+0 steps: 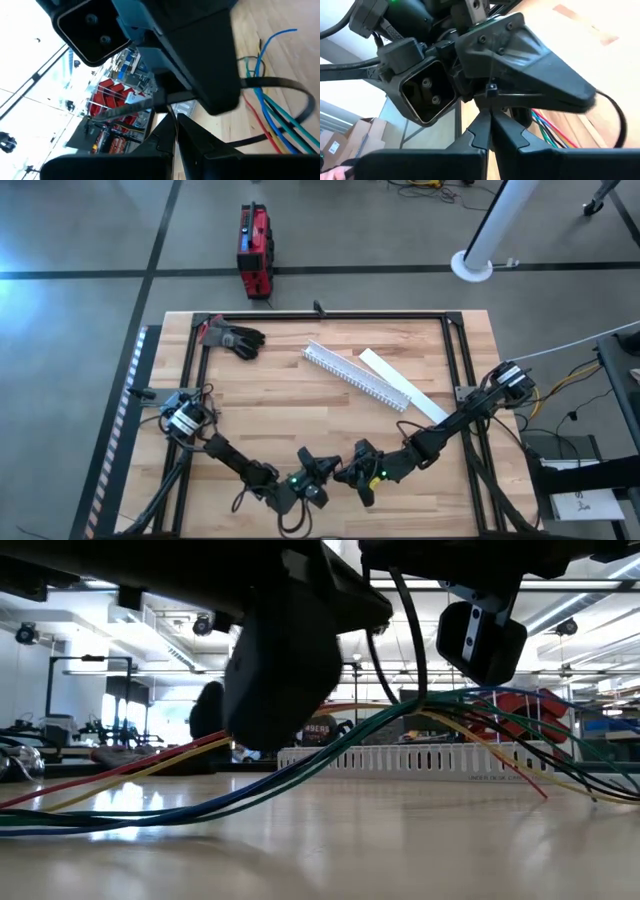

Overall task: Ziptie cables
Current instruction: Wrap the cables together using the zip tie

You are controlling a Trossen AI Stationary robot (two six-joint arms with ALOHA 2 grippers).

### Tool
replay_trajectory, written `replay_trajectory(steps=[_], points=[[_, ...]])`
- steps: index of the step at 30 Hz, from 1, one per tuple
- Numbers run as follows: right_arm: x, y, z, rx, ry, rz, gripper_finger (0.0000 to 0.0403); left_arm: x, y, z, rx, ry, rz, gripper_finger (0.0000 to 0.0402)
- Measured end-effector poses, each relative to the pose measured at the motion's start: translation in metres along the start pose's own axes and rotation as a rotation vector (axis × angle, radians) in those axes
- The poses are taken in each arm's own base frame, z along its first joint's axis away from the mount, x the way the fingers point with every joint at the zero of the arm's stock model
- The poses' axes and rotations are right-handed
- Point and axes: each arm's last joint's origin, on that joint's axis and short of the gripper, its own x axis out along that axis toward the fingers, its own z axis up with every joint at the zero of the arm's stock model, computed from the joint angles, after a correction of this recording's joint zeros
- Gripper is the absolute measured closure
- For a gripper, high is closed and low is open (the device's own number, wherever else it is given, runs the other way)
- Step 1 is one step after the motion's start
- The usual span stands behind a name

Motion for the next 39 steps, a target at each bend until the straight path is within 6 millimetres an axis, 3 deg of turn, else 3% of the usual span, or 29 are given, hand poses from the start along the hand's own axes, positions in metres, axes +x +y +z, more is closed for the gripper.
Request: replay_trajectory(steps=[8, 27, 39], points=[[0.002, -0.004, 0.005, 0.000, -0.009, -0.010, 0.0403, -0.009, -0.006, -0.002, 0.141, 0.052, 0.004, 0.0402], [0.003, -0.008, 0.009, -0.024, 0.024, -0.005, 0.0403, -0.018, -0.013, -0.003, 0.178, 0.043, -0.027, 0.0402], [0.003, -0.010, 0.008, -0.096, 0.041, -0.024, 0.0403, -0.018, -0.015, -0.004, 0.110, 0.048, -0.038, 0.0402]])
